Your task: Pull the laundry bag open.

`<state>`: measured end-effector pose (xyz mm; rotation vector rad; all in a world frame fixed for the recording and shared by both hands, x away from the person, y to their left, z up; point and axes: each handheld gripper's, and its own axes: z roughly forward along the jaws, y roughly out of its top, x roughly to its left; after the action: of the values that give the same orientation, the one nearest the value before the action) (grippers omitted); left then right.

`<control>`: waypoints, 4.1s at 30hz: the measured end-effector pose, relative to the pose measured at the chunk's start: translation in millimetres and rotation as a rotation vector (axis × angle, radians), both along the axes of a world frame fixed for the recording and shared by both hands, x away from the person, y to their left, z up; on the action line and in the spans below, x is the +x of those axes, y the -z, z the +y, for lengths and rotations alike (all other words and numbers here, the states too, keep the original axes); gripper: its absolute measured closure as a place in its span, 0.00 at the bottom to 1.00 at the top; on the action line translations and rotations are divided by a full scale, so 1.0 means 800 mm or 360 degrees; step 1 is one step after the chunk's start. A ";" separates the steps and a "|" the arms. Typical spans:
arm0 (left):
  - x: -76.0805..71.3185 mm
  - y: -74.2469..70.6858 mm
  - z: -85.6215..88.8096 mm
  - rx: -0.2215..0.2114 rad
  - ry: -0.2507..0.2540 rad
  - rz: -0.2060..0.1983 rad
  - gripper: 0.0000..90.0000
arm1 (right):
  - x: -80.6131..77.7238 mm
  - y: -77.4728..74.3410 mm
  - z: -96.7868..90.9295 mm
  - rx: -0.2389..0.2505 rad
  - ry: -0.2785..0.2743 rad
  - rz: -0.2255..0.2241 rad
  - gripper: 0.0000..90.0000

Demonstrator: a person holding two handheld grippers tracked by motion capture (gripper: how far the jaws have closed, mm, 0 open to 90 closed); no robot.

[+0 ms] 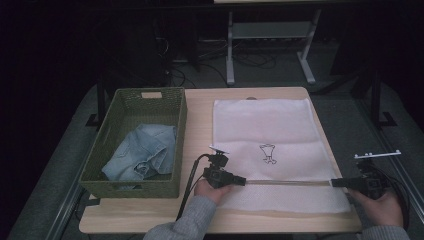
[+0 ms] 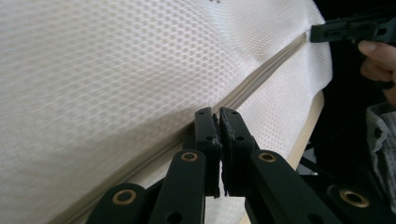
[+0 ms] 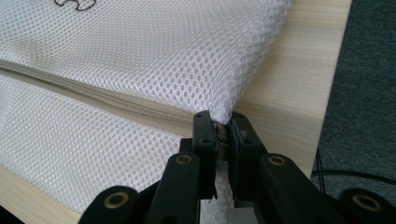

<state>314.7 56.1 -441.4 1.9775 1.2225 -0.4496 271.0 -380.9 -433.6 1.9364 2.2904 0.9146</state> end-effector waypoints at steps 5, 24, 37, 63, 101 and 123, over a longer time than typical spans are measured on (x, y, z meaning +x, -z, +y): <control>0.000 -0.004 0.009 0.0043 -0.0011 -0.0007 0.97 | -0.001 -0.001 -0.004 -0.0013 0.0003 0.0002 0.91; -0.002 -0.003 0.033 0.0234 -0.0084 -0.0009 0.97 | -0.008 0.004 -0.035 -0.0044 0.0086 0.0020 0.91; -0.014 -0.003 0.045 0.0338 -0.0133 -0.0043 0.96 | -0.007 0.006 -0.032 -0.0058 0.0083 0.0009 0.91; -0.034 -0.006 0.059 0.0237 -0.0169 -0.0081 0.86 | 0.002 0.013 -0.004 -0.0061 -0.0059 -0.0015 0.84; -0.025 -0.013 0.059 0.0078 -0.0106 -0.0147 0.75 | -0.006 -0.012 0.020 -0.0070 -0.0259 -0.0297 0.52; -0.019 -0.029 0.061 -0.0024 -0.0064 -0.0205 0.60 | -0.005 -0.027 0.077 -0.0089 -0.0649 -0.0455 0.45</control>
<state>299.6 105.0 -418.4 1.9344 1.1725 -0.3057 266.9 -319.6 -412.3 1.2366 2.5353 1.0578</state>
